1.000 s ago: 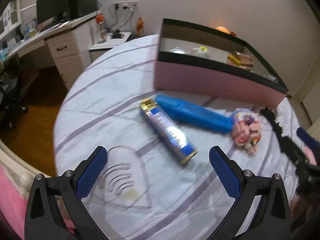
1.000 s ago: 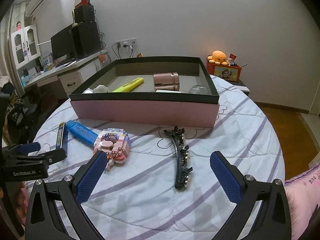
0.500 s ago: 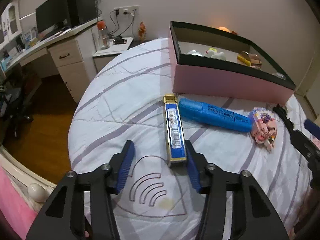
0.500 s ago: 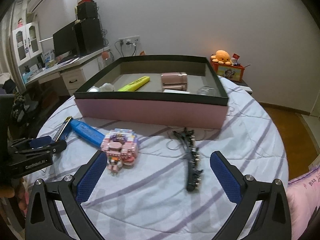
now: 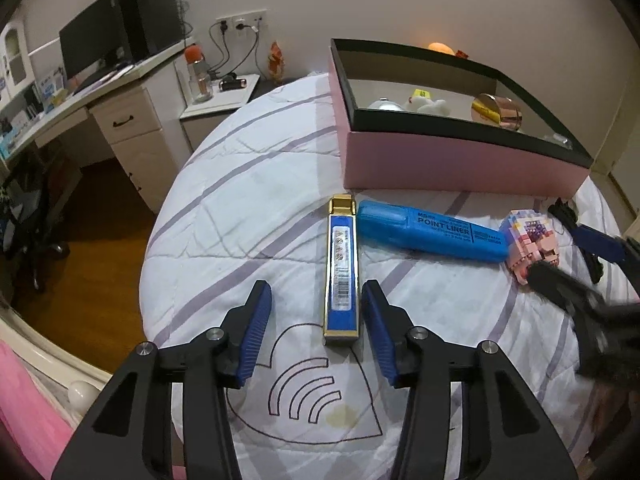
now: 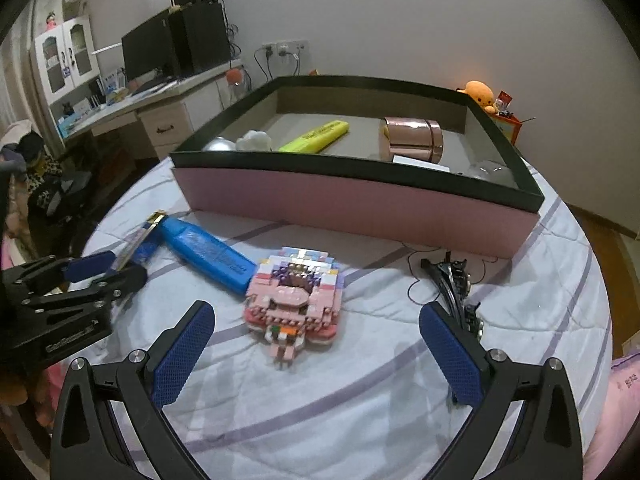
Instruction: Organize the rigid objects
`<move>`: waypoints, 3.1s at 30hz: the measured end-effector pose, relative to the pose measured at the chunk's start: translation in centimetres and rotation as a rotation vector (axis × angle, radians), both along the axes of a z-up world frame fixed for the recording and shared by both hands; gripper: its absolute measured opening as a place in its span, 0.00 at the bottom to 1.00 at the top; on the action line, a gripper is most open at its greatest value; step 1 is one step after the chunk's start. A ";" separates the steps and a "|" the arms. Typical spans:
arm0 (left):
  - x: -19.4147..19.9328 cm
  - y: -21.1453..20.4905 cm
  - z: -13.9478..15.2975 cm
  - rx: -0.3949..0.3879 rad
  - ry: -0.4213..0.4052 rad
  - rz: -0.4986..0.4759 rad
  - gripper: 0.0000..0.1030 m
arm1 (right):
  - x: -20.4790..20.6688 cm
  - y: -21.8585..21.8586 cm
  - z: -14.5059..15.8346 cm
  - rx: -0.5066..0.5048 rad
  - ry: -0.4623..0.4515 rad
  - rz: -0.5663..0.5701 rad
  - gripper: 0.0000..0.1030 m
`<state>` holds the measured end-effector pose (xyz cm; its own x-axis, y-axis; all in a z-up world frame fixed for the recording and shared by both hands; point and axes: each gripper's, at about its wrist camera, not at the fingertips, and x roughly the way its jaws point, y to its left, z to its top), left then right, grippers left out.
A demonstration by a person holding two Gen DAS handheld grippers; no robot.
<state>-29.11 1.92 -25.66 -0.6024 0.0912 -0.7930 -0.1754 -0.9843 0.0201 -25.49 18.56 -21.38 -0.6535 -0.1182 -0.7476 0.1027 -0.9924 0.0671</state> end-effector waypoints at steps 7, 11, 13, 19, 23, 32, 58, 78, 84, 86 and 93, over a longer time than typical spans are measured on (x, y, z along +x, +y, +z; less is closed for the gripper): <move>-0.1 0.5 0.0 -0.027 0.001 -0.047 0.39 | -1.3 -0.5 -1.0 -0.007 -0.046 0.042 0.65; 0.2 0.4 0.1 -0.004 -0.006 -0.062 0.35 | -1.3 -0.9 -1.1 0.014 -0.047 0.051 0.65; 0.5 0.4 0.2 0.002 -0.010 -0.072 0.33 | -1.1 -0.7 -1.0 0.000 -0.044 0.062 0.57; 1.5 0.5 0.4 0.010 -0.015 -0.080 0.33 | 0.0 0.1 -0.6 -0.011 -0.048 0.062 0.50; 1.7 0.6 0.4 0.004 -0.017 -0.072 0.34 | 0.4 1.3 -0.5 -0.013 -0.049 0.031 0.50; 1.9 0.7 0.3 -0.024 -0.018 -0.059 0.56 | 0.8 2.3 -0.7 -0.039 -0.049 0.013 0.50; 1.4 -1.9 2.1 0.047 0.014 -0.039 0.86 | 0.2 2.0 -0.8 -0.028 -0.049 0.017 0.64; -7.6 2.1 7.1 0.029 0.088 -0.068 0.78 | 0.6 5.8 4.5 -0.084 0.125 0.004 0.53; -10.4 3.7 5.6 0.006 0.023 -0.088 0.37 | -1.8 8.3 6.1 -0.067 0.154 -0.051 0.53; -10.9 4.3 5.2 0.011 0.010 -0.111 0.21 | -2.5 8.8 6.1 -0.062 0.151 -0.056 0.53; -12.2 4.6 5.2 -0.033 0.014 -0.121 0.15 | -5.3 9.6 6.2 -0.051 0.143 -0.052 0.53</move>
<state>-41.32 6.52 -20.46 -0.5996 0.1380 -0.7883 -0.2926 -0.9546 0.0554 -30.79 28.19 -15.15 -0.7592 -0.1168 -0.6402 0.0632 -0.9924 0.1060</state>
